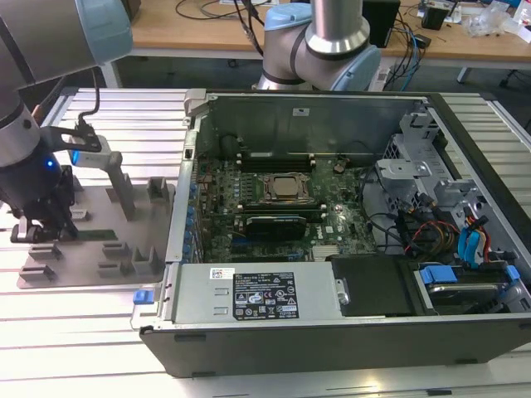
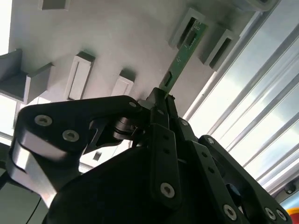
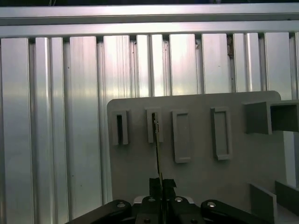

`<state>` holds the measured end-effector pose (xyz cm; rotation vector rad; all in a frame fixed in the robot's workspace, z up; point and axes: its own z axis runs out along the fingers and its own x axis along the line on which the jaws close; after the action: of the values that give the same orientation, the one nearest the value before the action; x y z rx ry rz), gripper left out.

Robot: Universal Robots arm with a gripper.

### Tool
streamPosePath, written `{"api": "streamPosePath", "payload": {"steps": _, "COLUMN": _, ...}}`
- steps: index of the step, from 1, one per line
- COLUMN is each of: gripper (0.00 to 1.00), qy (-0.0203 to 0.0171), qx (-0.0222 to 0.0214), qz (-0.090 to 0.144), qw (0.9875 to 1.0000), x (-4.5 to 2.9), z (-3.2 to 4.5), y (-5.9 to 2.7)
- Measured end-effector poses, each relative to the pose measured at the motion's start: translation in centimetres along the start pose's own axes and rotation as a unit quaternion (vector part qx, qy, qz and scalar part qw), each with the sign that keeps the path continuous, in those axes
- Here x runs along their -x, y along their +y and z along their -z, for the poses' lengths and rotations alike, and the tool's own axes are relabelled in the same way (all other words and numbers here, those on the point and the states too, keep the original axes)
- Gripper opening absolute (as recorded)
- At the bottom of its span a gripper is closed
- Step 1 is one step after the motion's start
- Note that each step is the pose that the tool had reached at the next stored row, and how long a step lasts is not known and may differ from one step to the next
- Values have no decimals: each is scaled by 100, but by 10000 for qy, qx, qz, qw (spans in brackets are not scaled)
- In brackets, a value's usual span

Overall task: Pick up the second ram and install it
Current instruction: 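Pick up the second ram and move it above second insertion slot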

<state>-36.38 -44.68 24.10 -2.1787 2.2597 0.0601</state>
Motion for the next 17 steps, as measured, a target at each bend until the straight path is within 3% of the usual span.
{"api": "streamPosePath", "payload": {"steps": 17, "gripper": 13, "qy": -1, "qx": 0, "qz": 0, "qw": 10000, "x": 13, "z": 468, "y": 12}}
